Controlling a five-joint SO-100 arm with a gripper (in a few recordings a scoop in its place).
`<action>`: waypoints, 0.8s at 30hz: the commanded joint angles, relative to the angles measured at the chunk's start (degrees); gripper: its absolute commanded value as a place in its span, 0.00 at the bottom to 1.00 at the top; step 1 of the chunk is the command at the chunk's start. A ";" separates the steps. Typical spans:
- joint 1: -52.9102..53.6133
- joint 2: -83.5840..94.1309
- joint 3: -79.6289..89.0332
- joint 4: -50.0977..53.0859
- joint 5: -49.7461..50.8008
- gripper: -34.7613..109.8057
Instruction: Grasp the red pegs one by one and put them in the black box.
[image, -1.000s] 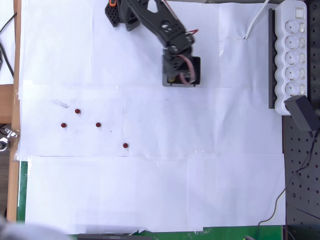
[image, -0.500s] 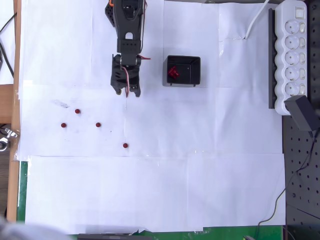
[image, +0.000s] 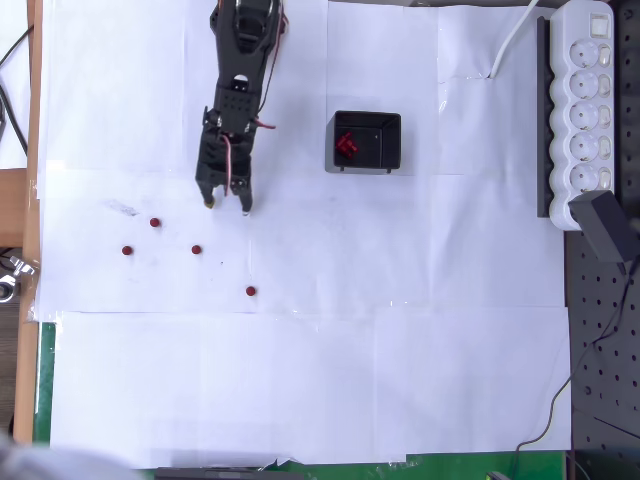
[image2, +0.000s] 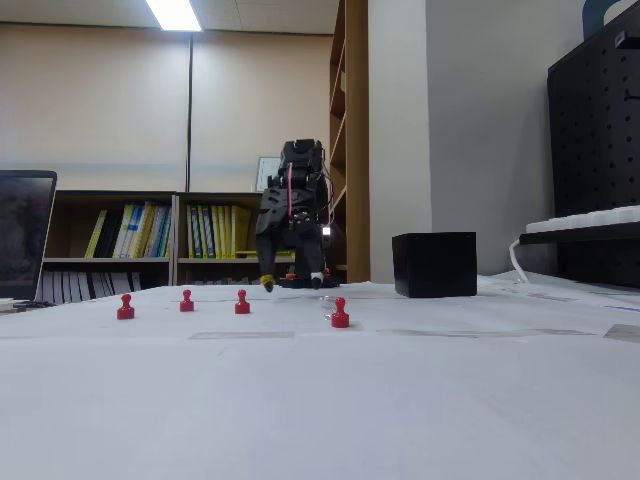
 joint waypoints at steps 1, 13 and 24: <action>1.58 2.02 1.05 -5.54 0.26 0.41; 2.99 9.67 2.20 -17.23 2.46 0.41; 3.87 17.31 7.38 -23.47 3.34 0.41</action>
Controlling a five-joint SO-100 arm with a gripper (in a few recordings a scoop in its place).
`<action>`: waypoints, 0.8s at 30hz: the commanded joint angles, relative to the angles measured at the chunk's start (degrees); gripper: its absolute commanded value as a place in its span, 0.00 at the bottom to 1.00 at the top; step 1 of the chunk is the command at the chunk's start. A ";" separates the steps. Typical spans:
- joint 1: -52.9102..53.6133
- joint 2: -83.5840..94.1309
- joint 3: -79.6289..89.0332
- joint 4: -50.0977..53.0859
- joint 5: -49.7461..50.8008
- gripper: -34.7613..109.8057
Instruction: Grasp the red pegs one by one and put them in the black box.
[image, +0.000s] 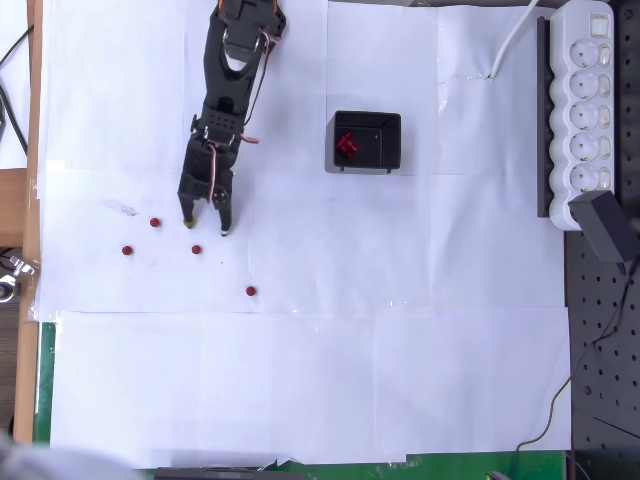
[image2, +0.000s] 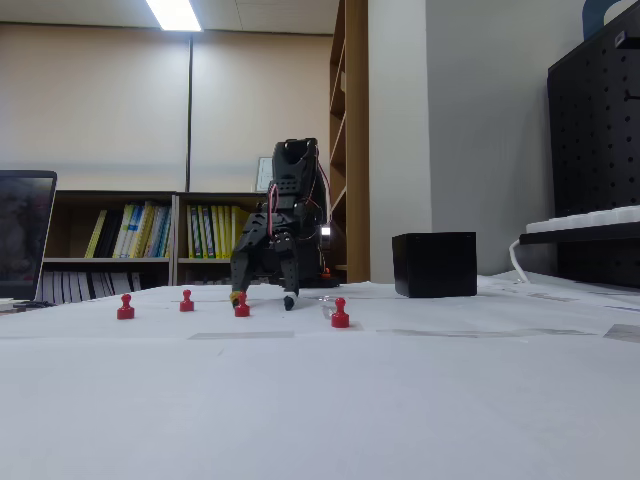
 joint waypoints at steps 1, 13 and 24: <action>1.23 2.02 3.60 -2.20 -0.70 0.41; 0.70 8.17 8.09 -7.82 -0.53 0.41; 0.26 10.99 10.72 -8.96 -0.26 0.41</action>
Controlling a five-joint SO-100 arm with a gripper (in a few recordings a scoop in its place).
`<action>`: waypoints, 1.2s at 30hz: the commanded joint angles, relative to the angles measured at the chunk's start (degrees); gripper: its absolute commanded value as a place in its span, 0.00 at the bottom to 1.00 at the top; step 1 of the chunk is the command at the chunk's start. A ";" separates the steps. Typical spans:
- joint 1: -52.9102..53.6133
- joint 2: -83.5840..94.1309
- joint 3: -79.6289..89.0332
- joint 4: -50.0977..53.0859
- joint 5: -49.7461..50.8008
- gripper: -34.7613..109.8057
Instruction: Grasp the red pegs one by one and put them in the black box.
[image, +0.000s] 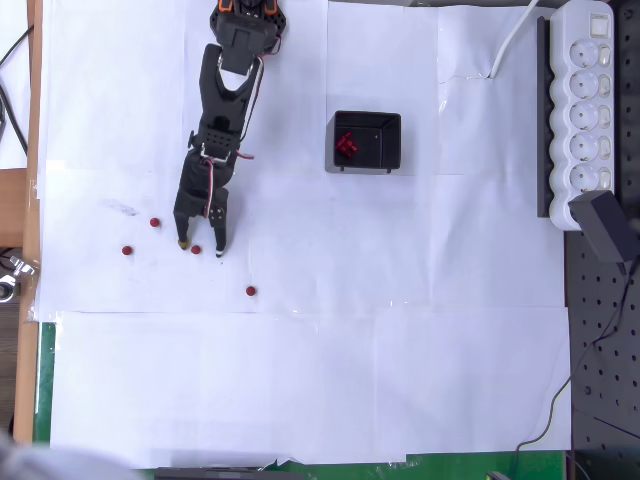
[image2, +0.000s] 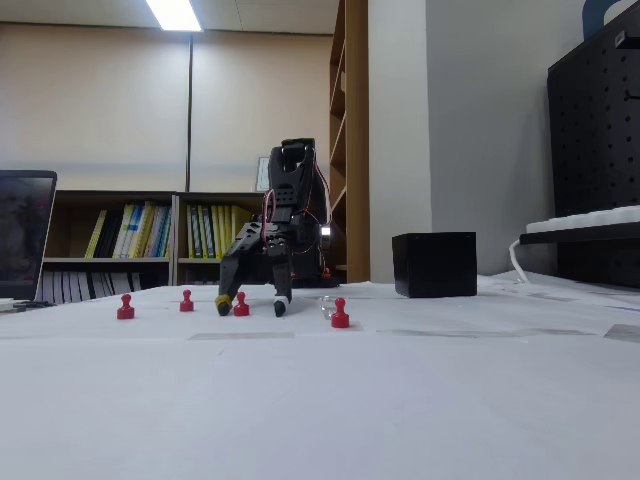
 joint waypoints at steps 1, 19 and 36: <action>0.18 0.88 2.02 -1.05 -0.26 0.41; 0.00 0.62 1.49 0.44 -0.79 0.24; -17.40 -37.79 25.84 95.45 -22.76 0.24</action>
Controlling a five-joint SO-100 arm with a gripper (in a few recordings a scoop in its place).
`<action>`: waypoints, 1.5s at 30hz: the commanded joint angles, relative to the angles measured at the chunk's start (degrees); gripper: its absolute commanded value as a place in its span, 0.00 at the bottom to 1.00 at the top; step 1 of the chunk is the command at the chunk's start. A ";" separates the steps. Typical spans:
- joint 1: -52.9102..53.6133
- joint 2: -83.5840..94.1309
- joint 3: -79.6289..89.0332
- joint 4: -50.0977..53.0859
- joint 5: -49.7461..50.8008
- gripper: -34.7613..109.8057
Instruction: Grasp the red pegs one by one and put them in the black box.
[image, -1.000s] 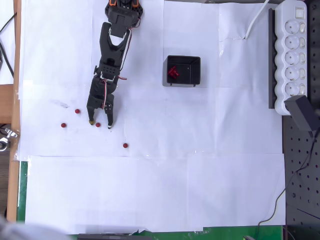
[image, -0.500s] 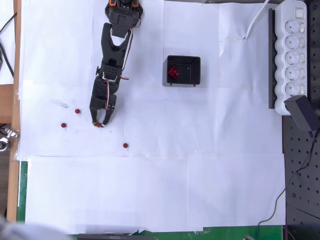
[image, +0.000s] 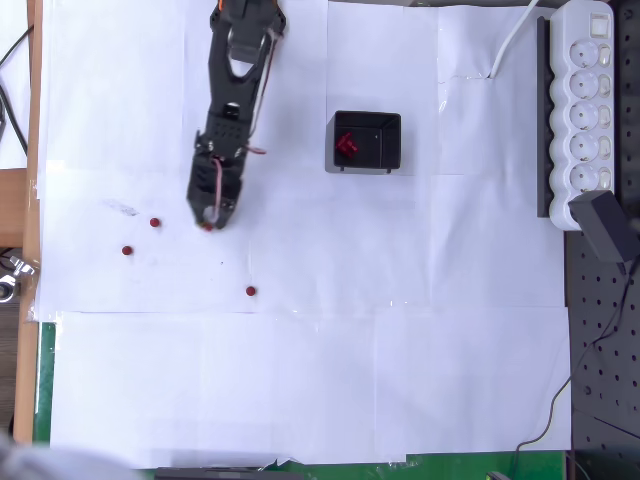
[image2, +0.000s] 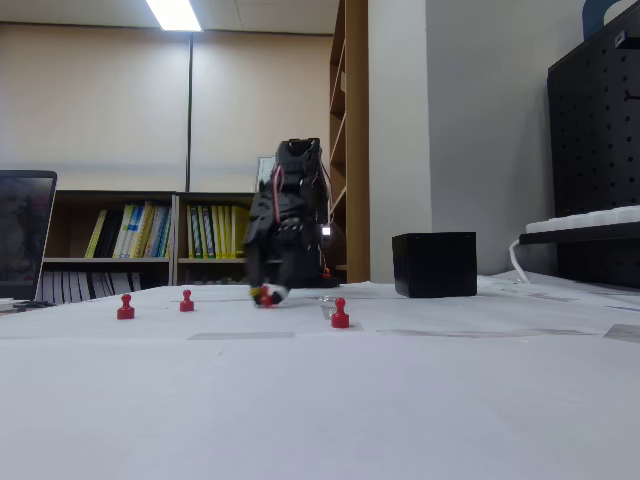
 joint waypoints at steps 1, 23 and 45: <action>-9.40 -11.51 17.93 34.98 -7.47 0.24; -44.65 -3.43 14.41 31.11 -26.02 0.24; -18.19 -27.07 15.21 34.19 -13.80 0.46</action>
